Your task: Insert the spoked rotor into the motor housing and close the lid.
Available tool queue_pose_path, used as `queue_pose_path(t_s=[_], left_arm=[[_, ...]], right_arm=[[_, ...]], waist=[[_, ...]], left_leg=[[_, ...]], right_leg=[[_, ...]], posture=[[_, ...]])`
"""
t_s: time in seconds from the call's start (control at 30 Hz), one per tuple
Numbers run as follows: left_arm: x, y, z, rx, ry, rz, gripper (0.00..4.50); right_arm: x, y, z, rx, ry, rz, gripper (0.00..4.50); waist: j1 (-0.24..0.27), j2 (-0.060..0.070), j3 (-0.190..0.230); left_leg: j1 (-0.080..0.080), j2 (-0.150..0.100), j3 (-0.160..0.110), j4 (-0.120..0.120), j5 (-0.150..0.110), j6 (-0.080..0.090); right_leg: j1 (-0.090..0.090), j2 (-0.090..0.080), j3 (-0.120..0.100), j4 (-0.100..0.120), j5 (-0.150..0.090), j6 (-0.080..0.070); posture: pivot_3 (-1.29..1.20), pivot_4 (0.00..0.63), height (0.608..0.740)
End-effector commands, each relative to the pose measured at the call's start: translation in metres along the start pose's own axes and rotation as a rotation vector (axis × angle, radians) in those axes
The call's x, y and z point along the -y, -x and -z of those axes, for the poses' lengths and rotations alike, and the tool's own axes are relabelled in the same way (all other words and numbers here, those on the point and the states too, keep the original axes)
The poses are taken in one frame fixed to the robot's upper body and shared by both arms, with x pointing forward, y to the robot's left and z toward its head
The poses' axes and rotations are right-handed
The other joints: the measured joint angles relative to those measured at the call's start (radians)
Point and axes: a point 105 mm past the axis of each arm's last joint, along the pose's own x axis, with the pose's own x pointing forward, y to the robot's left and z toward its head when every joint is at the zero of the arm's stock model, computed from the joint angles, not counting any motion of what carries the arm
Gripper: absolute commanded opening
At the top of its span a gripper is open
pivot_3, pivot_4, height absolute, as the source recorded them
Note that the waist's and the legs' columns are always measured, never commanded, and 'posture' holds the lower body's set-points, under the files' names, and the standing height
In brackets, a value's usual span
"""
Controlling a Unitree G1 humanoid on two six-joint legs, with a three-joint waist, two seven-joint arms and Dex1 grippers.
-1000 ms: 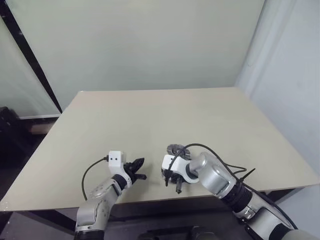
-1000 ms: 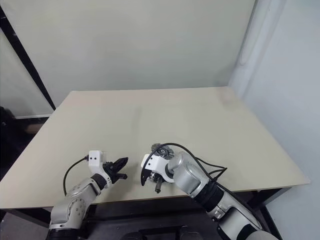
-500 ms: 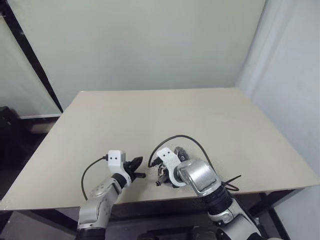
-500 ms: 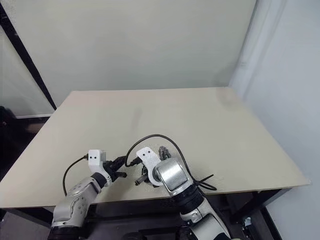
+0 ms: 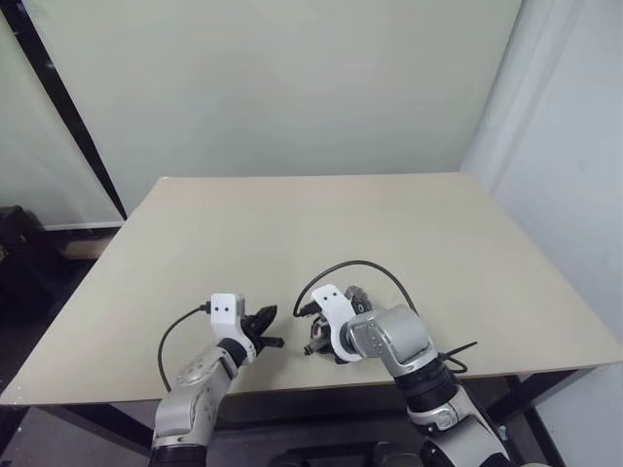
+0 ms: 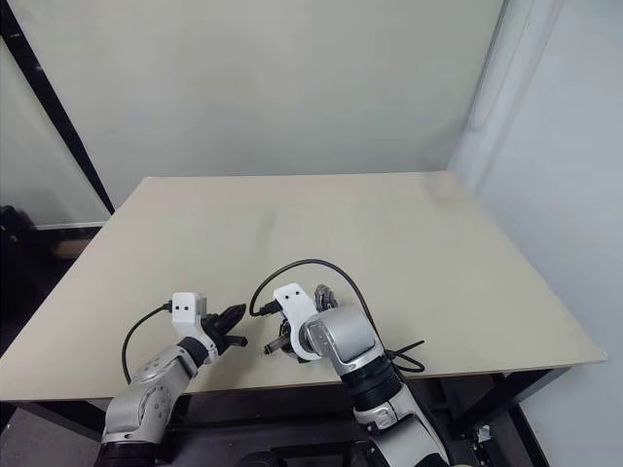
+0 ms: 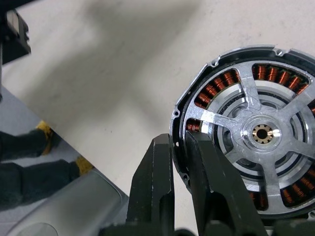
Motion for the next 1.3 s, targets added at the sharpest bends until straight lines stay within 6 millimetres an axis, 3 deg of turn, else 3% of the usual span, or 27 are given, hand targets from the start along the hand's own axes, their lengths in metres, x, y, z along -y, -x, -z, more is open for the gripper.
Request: queue_pose_path(t_s=[0.03,0.27,0.47,0.7,1.1,1.3], left_arm=[[0.005,-0.002,-0.013,0.05,-0.029,0.017,0.0],[0.006,-0.001,-0.012,0.044,-0.034,0.022,0.0],[0.007,-0.003,-0.012,0.042,-0.038,0.027,0.0],[0.008,-0.003,-0.013,0.04,-0.042,0.034,0.0],[0.009,-0.001,-0.011,0.025,-0.043,0.059,0.0],[0.013,0.005,-0.011,0.018,-0.082,0.116,0.0]], right_arm=[[-0.03,-0.004,-0.02,0.057,-0.023,-0.055,0.09],[-0.034,0.0,-0.026,0.092,0.027,-0.075,0.09],[-0.033,0.001,-0.025,0.1,0.072,-0.069,2.07],[-0.036,0.006,-0.037,0.16,0.137,-0.071,4.49],[-0.051,0.036,-0.048,0.272,0.382,-0.113,4.49],[-0.021,0.075,-0.083,0.496,0.634,0.055,4.49]], waist=[[0.0,0.0,0.0],[-0.002,0.0,0.0],[-0.005,0.0,0.0],[-0.005,0.0,0.0],[-0.005,0.0,0.0],[-0.006,0.0,0.001]], left_leg=[[0.0,0.0,0.0,0.0,0.0,0.0],[-0.001,0.002,-0.001,0.0,0.0,0.0],[-0.002,0.002,-0.001,-0.002,0.0,0.0],[-0.002,0.002,-0.001,-0.006,0.0,0.001],[-0.004,0.002,-0.001,-0.007,0.0,0.001],[-0.004,0.002,0.0,-0.006,0.0,0.001]], right_leg=[[0.0,0.0,0.0,0.0,0.0,0.0],[0.0,0.001,0.0,0.0,0.0,0.0],[-0.003,0.002,0.0,0.0,0.0,0.0],[-0.004,0.002,0.0,-0.001,0.001,0.002],[-0.005,0.002,0.0,-0.003,0.001,0.002],[-0.005,0.002,0.0,-0.003,0.0,0.0]], posture=[[0.0,0.0,0.74],[0.0,0.0,0.74],[0.0,0.0,0.74],[0.0,0.0,0.74],[0.0,0.0,0.74],[0.0,0.0,0.74]])
